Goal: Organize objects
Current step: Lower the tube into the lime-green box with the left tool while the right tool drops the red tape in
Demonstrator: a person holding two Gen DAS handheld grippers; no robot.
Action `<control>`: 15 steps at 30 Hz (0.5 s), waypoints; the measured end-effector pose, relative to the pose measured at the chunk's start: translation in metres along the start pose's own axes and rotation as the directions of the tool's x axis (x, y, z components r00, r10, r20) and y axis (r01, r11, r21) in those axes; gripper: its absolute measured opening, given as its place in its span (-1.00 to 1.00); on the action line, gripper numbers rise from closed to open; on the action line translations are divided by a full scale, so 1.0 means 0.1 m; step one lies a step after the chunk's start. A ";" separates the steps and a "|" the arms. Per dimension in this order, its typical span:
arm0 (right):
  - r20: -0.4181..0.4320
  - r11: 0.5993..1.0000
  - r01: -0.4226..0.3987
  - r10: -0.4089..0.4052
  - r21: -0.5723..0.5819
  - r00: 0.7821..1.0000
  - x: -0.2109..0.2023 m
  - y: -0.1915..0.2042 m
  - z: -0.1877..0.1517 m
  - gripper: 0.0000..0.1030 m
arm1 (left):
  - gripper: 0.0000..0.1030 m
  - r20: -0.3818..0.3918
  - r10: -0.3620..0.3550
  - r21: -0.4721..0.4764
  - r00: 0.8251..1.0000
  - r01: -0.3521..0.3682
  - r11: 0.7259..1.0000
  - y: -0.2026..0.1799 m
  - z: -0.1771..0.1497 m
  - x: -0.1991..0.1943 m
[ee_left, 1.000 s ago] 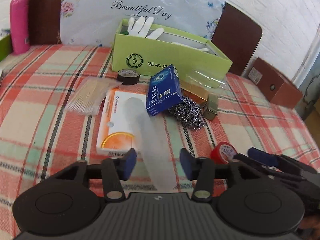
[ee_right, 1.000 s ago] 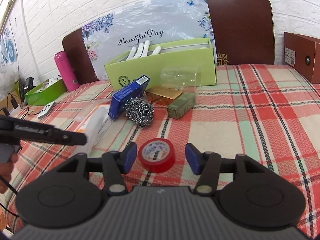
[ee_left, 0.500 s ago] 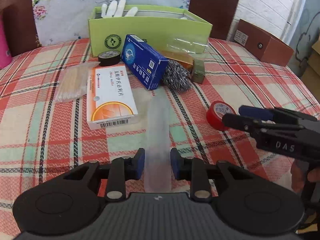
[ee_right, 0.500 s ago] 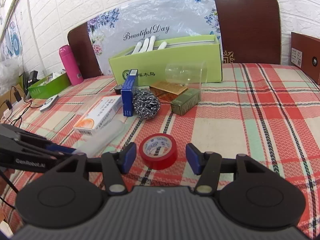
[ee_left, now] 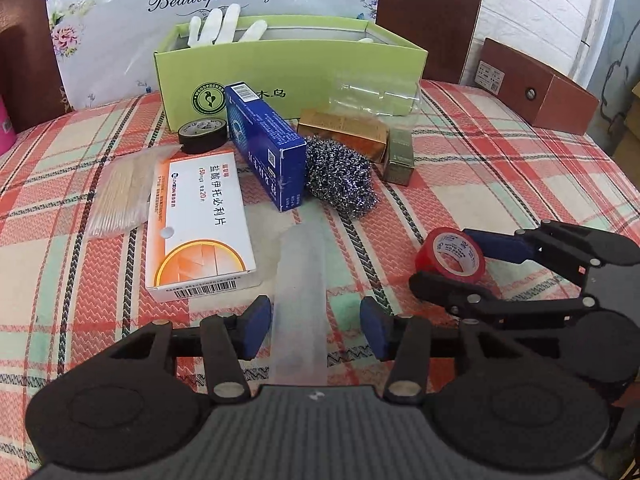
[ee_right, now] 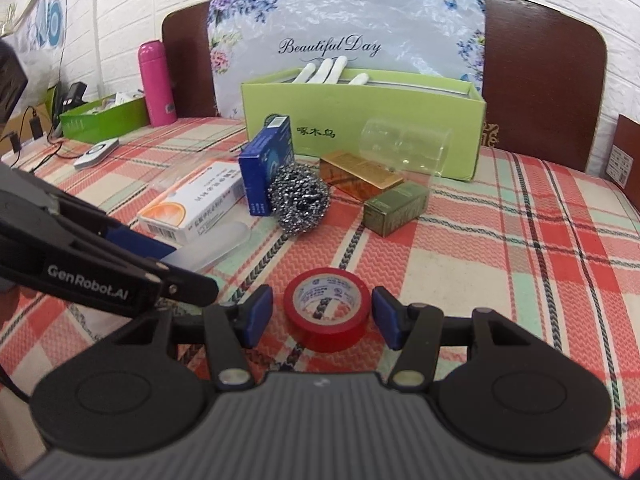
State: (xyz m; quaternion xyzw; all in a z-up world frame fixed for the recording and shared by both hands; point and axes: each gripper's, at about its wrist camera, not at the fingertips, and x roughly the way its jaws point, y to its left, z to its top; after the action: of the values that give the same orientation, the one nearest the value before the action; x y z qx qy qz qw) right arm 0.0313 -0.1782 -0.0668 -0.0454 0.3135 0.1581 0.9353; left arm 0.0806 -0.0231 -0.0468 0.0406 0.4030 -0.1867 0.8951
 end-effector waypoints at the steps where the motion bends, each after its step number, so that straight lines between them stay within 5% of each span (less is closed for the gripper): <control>1: 0.002 1.000 0.000 0.000 0.001 1.000 -0.01 -0.01 0.00 -0.12 | -0.45 0.002 0.007 0.008 1.000 -0.007 1.000 0.00 0.00 -0.01; 6: 0.040 0.994 -0.083 0.081 0.065 0.996 -0.19 -0.13 0.14 -0.12 | -0.45 0.036 -0.051 -0.049 0.998 0.052 0.997 0.10 0.10 -0.20; 15: 0.227 0.998 -0.056 0.051 0.017 0.972 -0.32 -0.41 0.89 -0.12 | -0.45 0.266 -0.084 -0.059 0.960 0.103 0.993 0.20 0.86 -0.61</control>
State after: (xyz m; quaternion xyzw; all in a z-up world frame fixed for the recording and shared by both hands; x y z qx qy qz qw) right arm 0.0711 -0.2087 0.0233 -0.0078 0.2075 0.1837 0.9608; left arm 0.1117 -0.0056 0.0546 -0.0361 0.2888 -0.2179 0.9316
